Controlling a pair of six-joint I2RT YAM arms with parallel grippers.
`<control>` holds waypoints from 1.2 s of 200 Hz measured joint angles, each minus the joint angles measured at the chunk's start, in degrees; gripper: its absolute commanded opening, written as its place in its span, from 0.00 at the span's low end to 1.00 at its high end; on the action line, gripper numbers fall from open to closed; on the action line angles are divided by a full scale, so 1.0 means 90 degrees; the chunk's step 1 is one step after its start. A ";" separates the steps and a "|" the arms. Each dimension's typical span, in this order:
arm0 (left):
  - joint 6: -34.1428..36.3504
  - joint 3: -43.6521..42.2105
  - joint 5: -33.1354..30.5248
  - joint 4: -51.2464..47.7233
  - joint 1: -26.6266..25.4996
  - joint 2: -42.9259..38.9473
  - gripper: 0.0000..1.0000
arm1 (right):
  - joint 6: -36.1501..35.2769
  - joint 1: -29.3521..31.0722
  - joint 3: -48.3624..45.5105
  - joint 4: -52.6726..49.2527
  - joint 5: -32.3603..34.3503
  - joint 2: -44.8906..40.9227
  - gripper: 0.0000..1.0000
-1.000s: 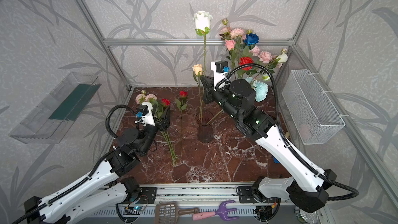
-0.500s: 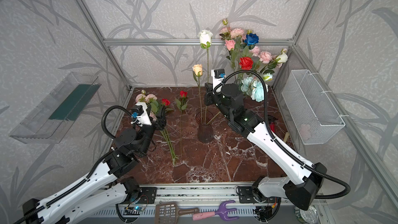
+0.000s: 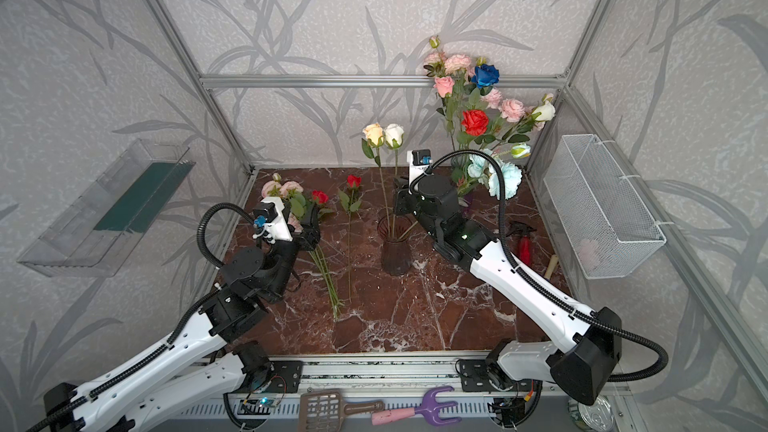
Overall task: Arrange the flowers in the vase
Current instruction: 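Lower the white rose into the pink vase and open the right gripper, then move the right gripper back from the vase while the left gripper reaches the bunch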
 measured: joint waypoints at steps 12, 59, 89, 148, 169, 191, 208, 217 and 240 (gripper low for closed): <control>0.0002 0.0000 0.0000 0.0000 0.0015 0.0002 0.67 | 0.0029 0.0000 -0.0002 -0.0002 -0.0002 -0.0073 0.22; 0.0066 0.0000 -0.0051 0.0002 0.0029 0.0136 0.67 | 0.0114 0.0051 0.0002 -0.0007 -0.0126 -0.0610 0.22; 0.0078 0.0000 -0.0107 0.0000 0.0061 0.0311 0.67 | 0.0080 0.0274 0.0182 -0.0204 -0.0301 -0.0879 0.23; 0.0238 0.0000 -0.0325 0.0015 0.0092 0.0427 0.68 | -0.0136 0.1328 0.0211 -0.0814 -0.0432 -0.1379 0.28; 0.0362 0.0000 -0.0420 0.0102 0.0114 0.0459 0.69 | -0.0160 0.1581 0.0219 -0.1180 -0.0580 -0.1375 0.31; 0.0498 0.0000 -0.0563 0.0185 0.0136 0.0522 0.70 | -0.0180 0.1761 0.0114 -0.1447 -0.0619 -0.1469 0.31; 0.0527 0.0000 -0.0641 0.0202 0.0158 0.0559 0.70 | -0.0151 0.1817 -0.0248 -0.1494 -0.0559 -0.1819 0.31; 0.0529 0.0000 -0.0665 0.0197 0.0158 0.0568 0.71 | -0.0121 0.1819 -0.0466 -0.1532 -0.0476 -0.2069 0.31; 0.0493 0.0053 -0.0661 0.0058 0.0194 0.0571 0.71 | -0.0002 0.1819 -0.0950 -0.1596 -0.0143 -0.2754 0.31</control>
